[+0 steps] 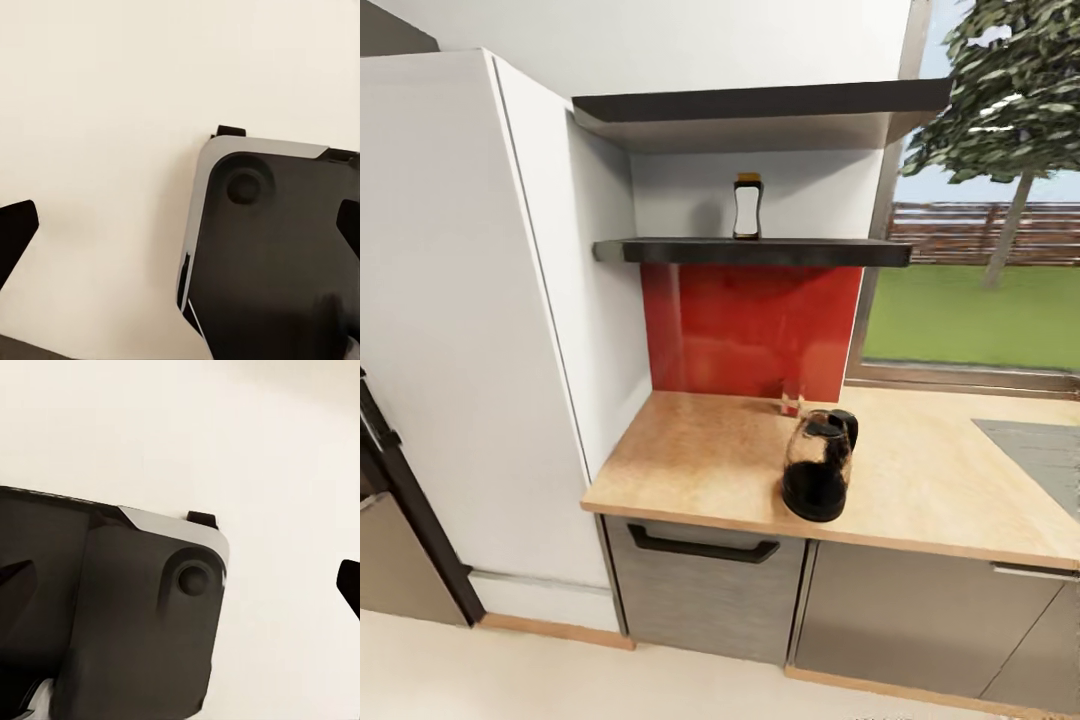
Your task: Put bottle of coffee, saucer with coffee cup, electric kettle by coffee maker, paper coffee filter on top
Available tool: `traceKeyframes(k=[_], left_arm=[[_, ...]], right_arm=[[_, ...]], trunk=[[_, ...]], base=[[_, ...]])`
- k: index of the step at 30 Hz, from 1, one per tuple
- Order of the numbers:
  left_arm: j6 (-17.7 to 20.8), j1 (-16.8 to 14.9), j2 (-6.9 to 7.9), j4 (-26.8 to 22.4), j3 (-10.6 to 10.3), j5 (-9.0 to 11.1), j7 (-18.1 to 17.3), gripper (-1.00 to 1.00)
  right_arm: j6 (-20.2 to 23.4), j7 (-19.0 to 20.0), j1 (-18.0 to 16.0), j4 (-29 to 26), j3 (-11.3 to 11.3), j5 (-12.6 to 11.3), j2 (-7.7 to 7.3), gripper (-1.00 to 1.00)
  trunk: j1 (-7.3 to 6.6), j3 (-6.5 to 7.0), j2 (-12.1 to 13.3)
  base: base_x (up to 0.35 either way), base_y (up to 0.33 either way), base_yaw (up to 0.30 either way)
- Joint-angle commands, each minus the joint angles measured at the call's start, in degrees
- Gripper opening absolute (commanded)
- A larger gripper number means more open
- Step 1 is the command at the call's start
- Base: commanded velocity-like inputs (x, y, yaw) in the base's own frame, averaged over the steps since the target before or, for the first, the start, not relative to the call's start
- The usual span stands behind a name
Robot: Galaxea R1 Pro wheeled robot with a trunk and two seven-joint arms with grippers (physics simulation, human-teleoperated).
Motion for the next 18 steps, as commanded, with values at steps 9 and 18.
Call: traceKeyframes(k=[9,18], left_arm=[[-0.18,-0.02,0.04,0.05,0.10,0.45,0.04,1.00],[-0.18,-0.02,0.05,0.05,0.05,0.40,0.04,1.00]], right_arm=[[-0.19,-0.20,-0.08,0.10,0.29,0.01,0.08,1.00],[-0.19,-0.20,-0.08,0.10,0.29,0.01,0.10,1.00]], trunk=[[0.04,-0.11,-0.11],[0.04,-0.11,-0.11]], base=[[0.094,0.324,-0.261],[0.068,0.188,-0.261]])
